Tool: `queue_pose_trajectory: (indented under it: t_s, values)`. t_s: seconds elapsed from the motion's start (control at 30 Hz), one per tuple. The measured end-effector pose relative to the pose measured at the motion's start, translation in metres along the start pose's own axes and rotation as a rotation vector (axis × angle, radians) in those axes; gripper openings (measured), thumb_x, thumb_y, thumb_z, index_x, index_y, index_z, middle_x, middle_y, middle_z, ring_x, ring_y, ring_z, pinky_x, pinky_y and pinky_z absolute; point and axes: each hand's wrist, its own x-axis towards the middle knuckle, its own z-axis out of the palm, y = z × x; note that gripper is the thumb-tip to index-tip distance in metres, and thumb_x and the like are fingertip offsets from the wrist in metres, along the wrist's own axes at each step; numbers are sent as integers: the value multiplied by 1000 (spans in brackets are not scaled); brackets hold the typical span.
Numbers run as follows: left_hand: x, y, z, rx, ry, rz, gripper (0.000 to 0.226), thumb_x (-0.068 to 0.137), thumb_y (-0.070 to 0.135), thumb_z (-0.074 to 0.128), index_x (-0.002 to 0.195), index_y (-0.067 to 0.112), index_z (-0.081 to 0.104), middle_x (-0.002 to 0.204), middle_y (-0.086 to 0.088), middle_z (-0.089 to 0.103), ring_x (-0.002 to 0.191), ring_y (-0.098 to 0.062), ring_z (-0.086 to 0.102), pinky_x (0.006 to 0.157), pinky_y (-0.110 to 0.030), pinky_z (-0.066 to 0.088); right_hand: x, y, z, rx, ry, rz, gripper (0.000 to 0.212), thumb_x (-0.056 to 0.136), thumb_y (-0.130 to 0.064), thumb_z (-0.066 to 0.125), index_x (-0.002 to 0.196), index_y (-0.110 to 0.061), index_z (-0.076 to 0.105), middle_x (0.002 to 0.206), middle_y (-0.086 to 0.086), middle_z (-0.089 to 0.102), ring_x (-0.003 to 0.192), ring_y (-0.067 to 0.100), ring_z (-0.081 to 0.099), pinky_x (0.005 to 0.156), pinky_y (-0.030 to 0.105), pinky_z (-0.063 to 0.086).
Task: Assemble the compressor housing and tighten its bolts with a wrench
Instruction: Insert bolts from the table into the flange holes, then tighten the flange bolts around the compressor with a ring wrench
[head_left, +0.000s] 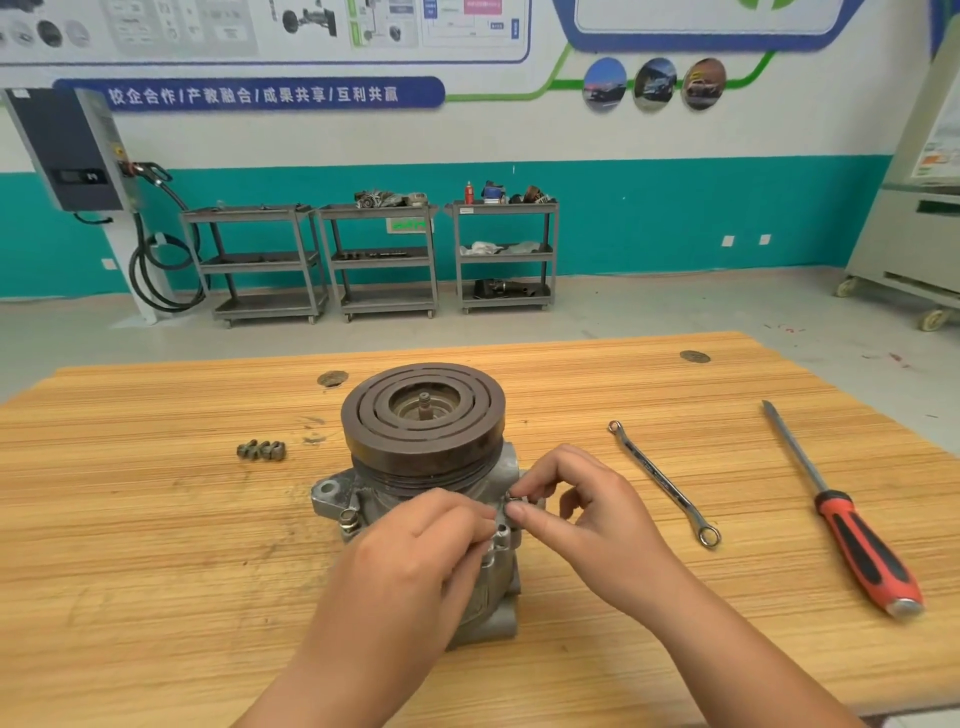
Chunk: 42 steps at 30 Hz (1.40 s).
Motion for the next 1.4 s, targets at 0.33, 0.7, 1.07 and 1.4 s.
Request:
queue_pose_trajectory:
  t_s: [0.33, 0.7, 1.07, 1.4]
  values:
    - [-22, 2, 1, -37, -10, 51, 38, 85, 24, 53, 121, 14, 62, 122, 2, 61, 112, -7, 55, 96, -14, 42, -1, 26, 0, 172, 152, 131, 9, 89, -38, 58, 98, -36, 58, 107, -11, 57, 102, -3, 52, 78, 15, 42]
    - [-49, -32, 16, -423, 155, -686, 126, 33, 60, 75, 135, 59, 1, 148, 15, 11, 141, -17, 21, 114, -40, 21, 49, 150, -60, -918, -53, 778, 51, 93, -47, 45, 130, -12, 44, 132, 12, 41, 123, 28, 37, 98, 41, 39]
    - [-53, -91, 21, -678, -85, -784, 153, 9, 50, 95, 123, 80, -2, 121, 49, 38, 107, 20, 49, 89, -13, 40, 42, 113, -100, -423, -48, 544, 18, 99, -26, 42, 105, -23, 58, 72, -1, 55, 58, 12, 44, 52, 24, 33]
    - [-49, -103, 31, -683, -60, -719, 122, 13, 49, 96, 107, 76, 23, 105, 46, 52, 98, 20, 54, 72, -11, 45, 40, -23, -117, -475, -513, 258, 35, 78, -62, 32, 66, -38, 54, 52, -11, 46, 49, 5, 38, 50, 18, 34]
